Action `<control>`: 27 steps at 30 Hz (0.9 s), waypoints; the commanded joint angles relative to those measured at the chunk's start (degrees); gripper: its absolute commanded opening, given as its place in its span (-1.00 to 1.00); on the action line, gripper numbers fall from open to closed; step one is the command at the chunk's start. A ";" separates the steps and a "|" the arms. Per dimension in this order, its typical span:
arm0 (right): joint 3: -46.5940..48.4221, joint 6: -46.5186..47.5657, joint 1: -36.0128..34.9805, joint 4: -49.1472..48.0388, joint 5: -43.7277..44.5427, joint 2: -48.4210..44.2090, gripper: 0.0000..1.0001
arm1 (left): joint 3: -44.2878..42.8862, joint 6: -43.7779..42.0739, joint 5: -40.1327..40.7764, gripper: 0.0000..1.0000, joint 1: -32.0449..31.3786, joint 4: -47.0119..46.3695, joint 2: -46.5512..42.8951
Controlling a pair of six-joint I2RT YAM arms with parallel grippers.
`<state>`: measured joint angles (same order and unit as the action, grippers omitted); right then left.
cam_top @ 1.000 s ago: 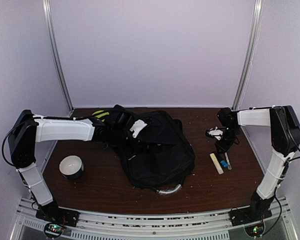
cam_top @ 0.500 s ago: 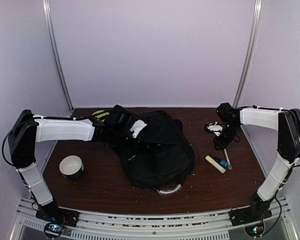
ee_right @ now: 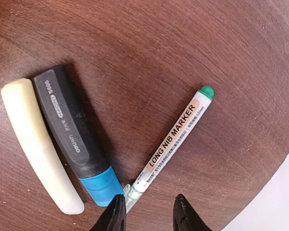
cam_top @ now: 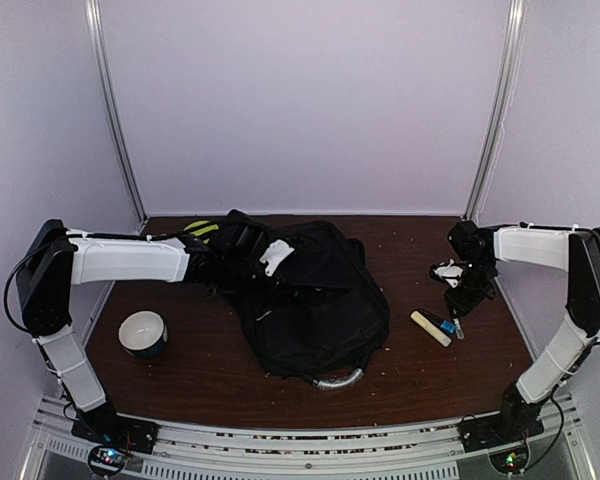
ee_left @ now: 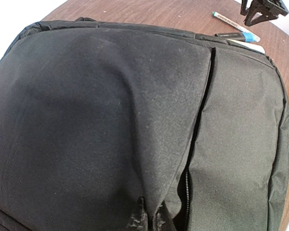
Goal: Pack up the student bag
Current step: Pick up the second largest pocket of the bag from the center of the board.
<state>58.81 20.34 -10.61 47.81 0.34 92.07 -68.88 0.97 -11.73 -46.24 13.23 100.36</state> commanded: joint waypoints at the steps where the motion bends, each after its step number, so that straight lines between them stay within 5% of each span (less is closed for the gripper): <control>1: -0.57 -1.52 0.59 -0.11 2.00 1.19 -0.30 | 0.56 -0.45 -1.56 -1.00 -0.45 -2.45 0.15; 27: -7.13 1.37 2.00 -0.70 2.20 3.46 -0.28 | 0.99 -0.09 -1.36 -1.00 -0.43 -3.14 0.52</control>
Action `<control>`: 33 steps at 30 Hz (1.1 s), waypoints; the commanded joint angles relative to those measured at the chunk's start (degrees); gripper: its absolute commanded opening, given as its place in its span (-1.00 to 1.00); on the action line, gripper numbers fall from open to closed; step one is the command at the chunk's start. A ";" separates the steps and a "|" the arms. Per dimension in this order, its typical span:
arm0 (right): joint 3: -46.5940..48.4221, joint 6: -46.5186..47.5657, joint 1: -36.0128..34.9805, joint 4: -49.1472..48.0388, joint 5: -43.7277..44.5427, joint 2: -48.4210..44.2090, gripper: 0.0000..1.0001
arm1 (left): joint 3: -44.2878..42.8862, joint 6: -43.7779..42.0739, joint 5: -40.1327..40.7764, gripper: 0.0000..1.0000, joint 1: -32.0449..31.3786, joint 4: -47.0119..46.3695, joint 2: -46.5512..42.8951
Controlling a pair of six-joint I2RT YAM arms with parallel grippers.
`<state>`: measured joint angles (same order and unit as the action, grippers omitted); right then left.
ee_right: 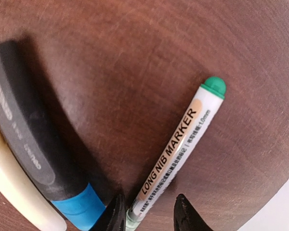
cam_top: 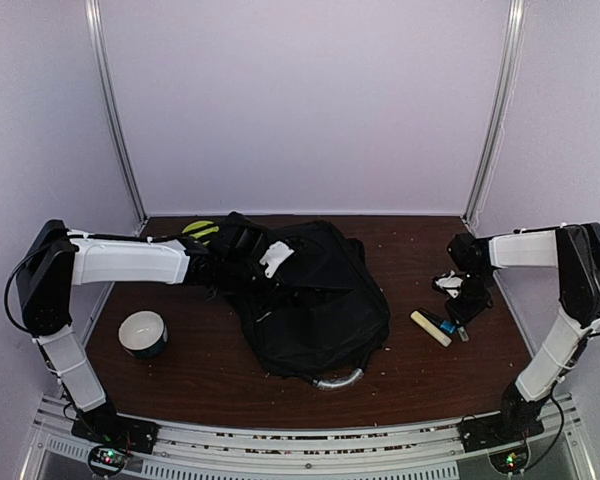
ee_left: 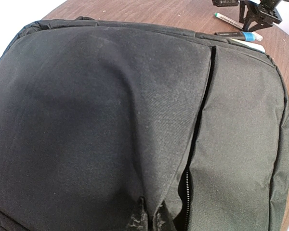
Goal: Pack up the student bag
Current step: Pick up the second largest pocket of the bag from the center of the board.
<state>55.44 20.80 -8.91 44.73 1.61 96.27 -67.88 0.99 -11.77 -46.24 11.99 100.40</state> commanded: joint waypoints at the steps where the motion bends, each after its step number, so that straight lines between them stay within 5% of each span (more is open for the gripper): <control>1: -4.31 1.10 0.34 2.37 0.94 -1.36 -0.28 | -0.10 -0.09 -1.32 -1.00 -0.43 -1.88 0.56; 15: -4.86 6.87 1.52 7.65 -6.84 -9.93 -0.21 | -0.36 0.18 -2.12 -1.00 -0.44 -2.55 1.59; 33: -6.94 5.64 1.52 4.11 1.43 -3.41 -0.28 | -0.85 0.04 -1.42 -1.00 -0.48 -2.12 1.95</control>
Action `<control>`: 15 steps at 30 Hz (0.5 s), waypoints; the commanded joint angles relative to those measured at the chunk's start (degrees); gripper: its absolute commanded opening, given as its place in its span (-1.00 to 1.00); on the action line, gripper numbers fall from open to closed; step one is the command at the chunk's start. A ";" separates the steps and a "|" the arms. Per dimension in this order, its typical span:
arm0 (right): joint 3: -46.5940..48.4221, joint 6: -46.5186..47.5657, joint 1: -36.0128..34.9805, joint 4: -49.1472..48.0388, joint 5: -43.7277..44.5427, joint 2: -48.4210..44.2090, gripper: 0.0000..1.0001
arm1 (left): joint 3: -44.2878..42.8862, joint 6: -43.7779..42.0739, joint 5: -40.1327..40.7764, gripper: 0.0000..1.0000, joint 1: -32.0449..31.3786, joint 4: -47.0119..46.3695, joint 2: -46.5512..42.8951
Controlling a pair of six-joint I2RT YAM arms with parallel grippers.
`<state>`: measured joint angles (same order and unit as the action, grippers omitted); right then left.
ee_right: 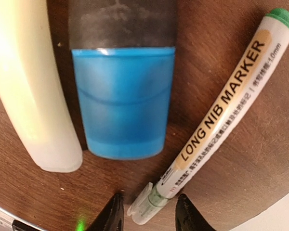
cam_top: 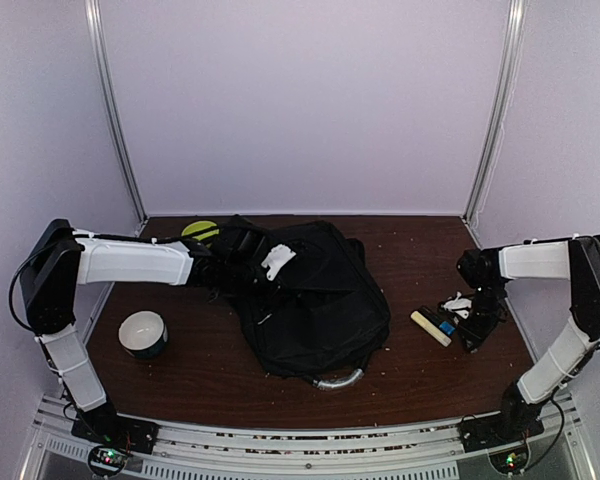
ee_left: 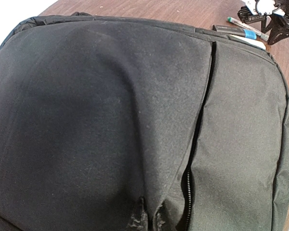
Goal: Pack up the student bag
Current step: Pick up the second largest pocket of the bag from the center of the board.
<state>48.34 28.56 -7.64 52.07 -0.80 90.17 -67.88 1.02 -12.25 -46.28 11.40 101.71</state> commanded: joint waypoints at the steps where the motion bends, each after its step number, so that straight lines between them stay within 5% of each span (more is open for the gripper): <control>1: 0.50 -3.05 0.42 -3.81 4.74 3.17 -0.32 | -0.79 -0.10 -0.81 -1.00 -0.39 -1.43 0.55; 15: 6.60 -3.72 7.31 -0.76 3.23 2.68 -0.81 | -1.70 -0.55 -0.25 -1.00 -0.44 -1.93 0.69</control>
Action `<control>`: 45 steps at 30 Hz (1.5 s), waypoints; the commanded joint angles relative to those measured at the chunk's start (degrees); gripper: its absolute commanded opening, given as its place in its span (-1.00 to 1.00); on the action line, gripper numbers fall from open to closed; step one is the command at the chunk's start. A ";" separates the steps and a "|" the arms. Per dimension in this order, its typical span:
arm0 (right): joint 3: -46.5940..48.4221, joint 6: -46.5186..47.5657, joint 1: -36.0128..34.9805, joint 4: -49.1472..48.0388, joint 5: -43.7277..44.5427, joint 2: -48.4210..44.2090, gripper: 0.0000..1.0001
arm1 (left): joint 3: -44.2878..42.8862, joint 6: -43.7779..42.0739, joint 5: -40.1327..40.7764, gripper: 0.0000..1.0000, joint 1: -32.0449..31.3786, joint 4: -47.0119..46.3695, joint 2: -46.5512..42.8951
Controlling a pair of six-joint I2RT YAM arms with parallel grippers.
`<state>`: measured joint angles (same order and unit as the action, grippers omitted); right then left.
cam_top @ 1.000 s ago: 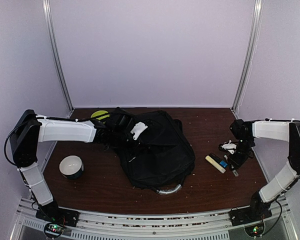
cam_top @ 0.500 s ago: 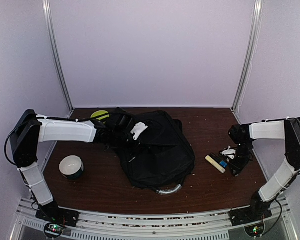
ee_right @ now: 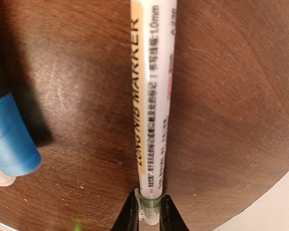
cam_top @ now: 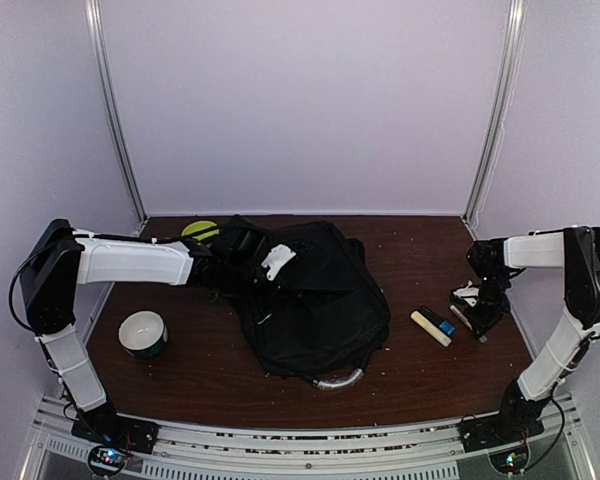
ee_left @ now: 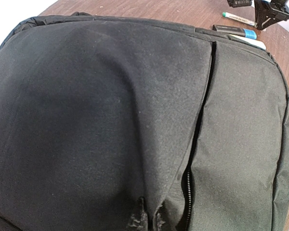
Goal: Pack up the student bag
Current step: Pick up the second largest pocket of the bag from the center of the board, then place the pen in the lower front pocket of the bag.
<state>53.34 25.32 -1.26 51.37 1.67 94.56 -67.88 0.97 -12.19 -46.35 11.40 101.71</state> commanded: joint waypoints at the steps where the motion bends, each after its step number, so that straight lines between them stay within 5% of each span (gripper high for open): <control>1: 1.74 -0.57 0.99 0.36 0.40 -2.48 -0.82 | -2.11 -0.57 -0.34 -1.00 -0.33 -1.87 0.83; 10: 6.41 -0.23 -0.15 5.80 -9.90 -10.35 -0.84 | -3.49 -0.04 0.12 -1.00 -0.37 -2.13 1.56; 17: 13.65 0.25 -9.42 11.00 -21.80 -10.84 -0.84 | -4.07 3.86 1.38 -1.00 -0.36 -4.49 2.49; 26: 26.43 -1.49 -23.75 17.40 -37.49 -2.57 -0.83 | -5.13 7.56 5.49 -1.00 -0.37 -6.38 0.82; 36: 30.96 -6.17 -31.21 18.37 -52.44 9.69 -0.81 | -6.56 11.89 6.61 -1.00 -0.32 -8.06 1.21; 45: 33.63 -16.42 -34.81 13.59 -50.70 15.32 -0.78 | -5.96 12.50 5.80 -1.00 -0.65 -8.68 0.81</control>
<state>84.53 15.44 -35.18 67.94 -48.71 108.57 -71.85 12.40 -7.07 -47.00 10.13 103.53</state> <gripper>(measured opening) 0.128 0.029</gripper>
